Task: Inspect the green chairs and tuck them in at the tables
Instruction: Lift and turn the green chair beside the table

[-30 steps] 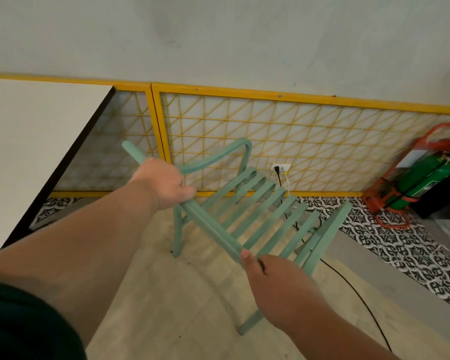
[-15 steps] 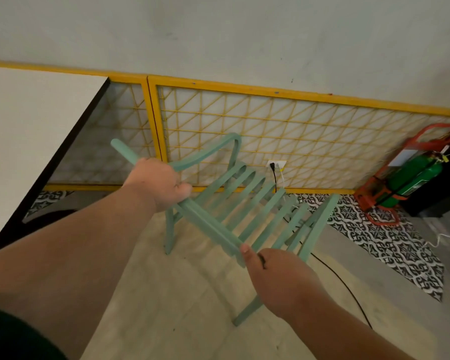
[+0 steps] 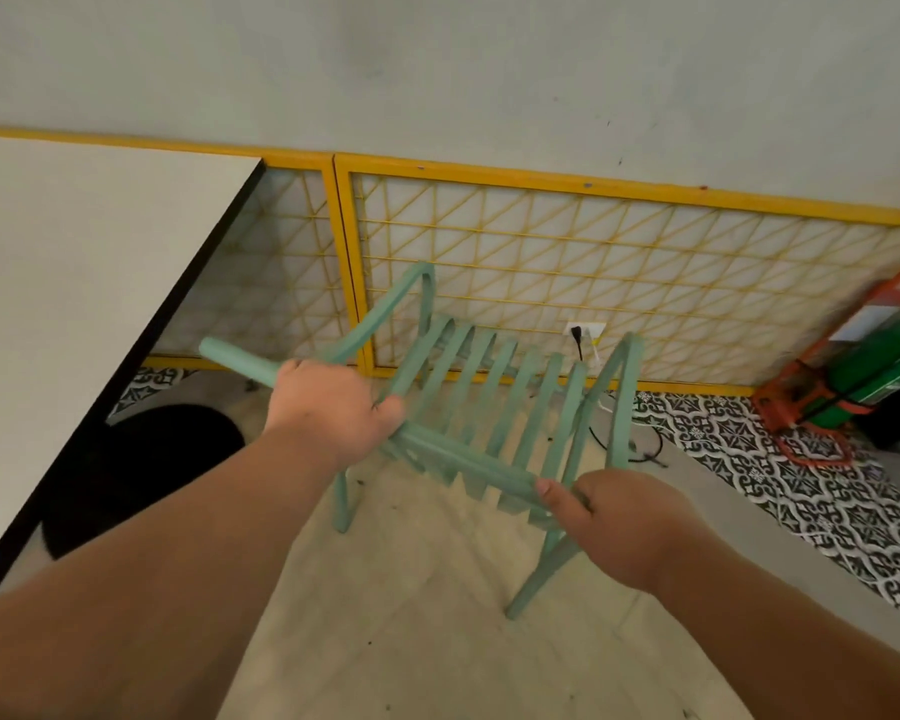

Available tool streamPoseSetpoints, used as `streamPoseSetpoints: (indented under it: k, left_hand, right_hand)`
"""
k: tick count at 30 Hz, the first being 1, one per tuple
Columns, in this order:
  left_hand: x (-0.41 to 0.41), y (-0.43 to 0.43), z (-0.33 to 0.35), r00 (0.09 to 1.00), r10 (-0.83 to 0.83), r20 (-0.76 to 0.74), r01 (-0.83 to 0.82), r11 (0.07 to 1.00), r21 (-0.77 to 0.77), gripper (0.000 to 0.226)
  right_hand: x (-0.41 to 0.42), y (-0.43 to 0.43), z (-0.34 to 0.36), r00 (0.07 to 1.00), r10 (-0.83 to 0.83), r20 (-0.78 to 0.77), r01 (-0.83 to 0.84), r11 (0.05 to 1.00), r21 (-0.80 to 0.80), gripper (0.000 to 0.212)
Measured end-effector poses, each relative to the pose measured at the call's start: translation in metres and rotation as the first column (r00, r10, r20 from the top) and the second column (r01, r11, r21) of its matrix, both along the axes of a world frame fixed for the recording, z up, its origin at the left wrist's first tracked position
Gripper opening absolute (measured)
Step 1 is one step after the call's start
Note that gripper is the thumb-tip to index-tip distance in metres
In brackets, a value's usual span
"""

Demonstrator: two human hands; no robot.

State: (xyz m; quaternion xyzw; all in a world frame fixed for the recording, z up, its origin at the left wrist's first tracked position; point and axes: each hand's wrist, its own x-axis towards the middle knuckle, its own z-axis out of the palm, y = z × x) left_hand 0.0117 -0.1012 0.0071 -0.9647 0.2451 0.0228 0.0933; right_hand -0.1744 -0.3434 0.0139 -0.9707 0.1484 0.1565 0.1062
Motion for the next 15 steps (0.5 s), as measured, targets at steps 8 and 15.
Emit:
streamPoseSetpoints:
  k: [8,15]
  left_hand:
    - [-0.032,-0.005,0.002,0.991,0.124,-0.056,-0.124,0.992,-0.003,0.078]
    - [-0.003,0.02,0.02,0.946,-0.061,-0.319,0.05,0.998,-0.044,0.091]
  right_hand:
    - [0.019,-0.034,0.003,0.99,0.142,-0.012,-0.143,0.989,-0.033,0.105]
    - [0.028,-0.045,0.003,0.984,0.178,-0.027,-0.178,0.984,0.012,0.123]
